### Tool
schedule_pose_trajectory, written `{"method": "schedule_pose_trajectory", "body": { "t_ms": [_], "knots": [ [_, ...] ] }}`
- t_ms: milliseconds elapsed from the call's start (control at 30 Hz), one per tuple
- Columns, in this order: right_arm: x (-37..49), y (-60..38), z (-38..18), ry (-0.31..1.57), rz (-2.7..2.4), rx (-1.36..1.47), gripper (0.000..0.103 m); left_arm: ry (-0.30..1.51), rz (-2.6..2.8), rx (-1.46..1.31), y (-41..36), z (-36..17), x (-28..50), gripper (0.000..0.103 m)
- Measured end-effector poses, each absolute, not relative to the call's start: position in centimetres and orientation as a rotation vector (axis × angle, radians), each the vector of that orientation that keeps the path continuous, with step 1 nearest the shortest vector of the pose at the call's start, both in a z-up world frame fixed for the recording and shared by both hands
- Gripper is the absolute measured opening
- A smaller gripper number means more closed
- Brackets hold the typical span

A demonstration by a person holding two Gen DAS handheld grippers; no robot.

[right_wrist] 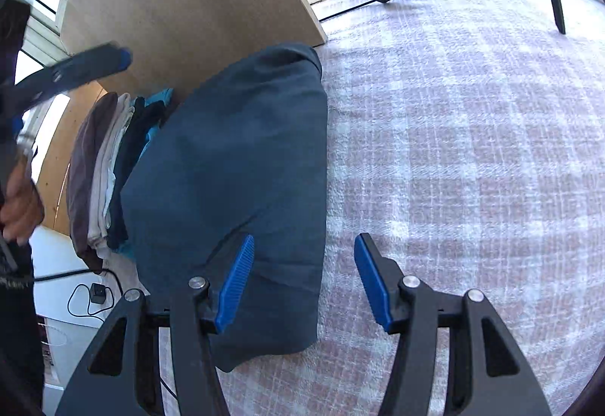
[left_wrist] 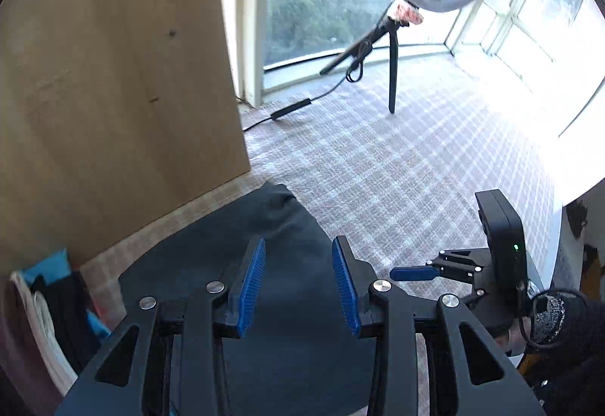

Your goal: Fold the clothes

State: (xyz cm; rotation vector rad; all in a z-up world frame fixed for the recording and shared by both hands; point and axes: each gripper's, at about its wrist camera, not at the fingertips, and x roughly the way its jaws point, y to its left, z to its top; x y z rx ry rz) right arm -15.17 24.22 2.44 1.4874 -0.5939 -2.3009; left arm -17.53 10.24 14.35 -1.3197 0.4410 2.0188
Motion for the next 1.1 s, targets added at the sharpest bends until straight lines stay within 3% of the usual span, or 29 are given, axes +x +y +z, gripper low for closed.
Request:
{"method": "schedule_pose_trajectory", "body": {
  "t_ms": [200, 333, 400, 433, 533, 600, 667, 833, 1033, 1100],
  "knots": [
    [-15.2, 24.3, 0.3, -0.638, -2.281, 1.423, 0.055, 0.822, 1.837, -1.443, 17.3, 9.3, -20.1, 0.039],
    [-15.1, 23.2, 0.1, -0.589, -2.288, 1.385, 0.054, 0.932, 1.74, -1.49, 19.7, 6.9, -21.8, 0.046],
    [-15.2, 22.8, 0.1, -0.575, -2.279, 1.393, 0.044, 0.972, 1.708, -1.518, 20.3, 5.6, -22.4, 0.046],
    [-15.2, 22.5, 0.0, -0.568, -2.266, 1.398, 0.04, 0.995, 1.689, -1.527, 20.5, 5.1, -22.4, 0.044],
    [-15.3, 21.8, -0.2, -0.526, -2.262, 1.403, 0.027, 1.053, 1.633, -1.555, 21.0, 3.5, -22.5, 0.014],
    [-15.4, 21.5, 0.0, -0.504, -2.274, 1.387, 0.015, 1.022, 1.65, -1.562, 20.5, 3.7, -22.7, 0.011],
    [-15.3, 21.3, 0.2, -0.477, -2.288, 1.376, 0.01, 0.976, 1.681, -1.561, 20.0, 4.3, -23.0, 0.009],
    [-15.3, 20.7, -0.1, -0.417, -2.295, 1.384, 0.007, 0.834, 1.856, -1.551, 18.0, 6.4, -25.1, 0.0],
    [-15.4, 20.5, -0.1, -0.405, -2.309, 1.4, 0.006, 0.843, 1.852, -1.509, 18.3, 7.6, -24.6, 0.003],
    [-15.4, 20.3, 0.1, -0.39, -2.318, 1.403, 0.006, 0.876, 1.815, -1.493, 19.0, 7.6, -23.9, 0.021]
  ]
}}
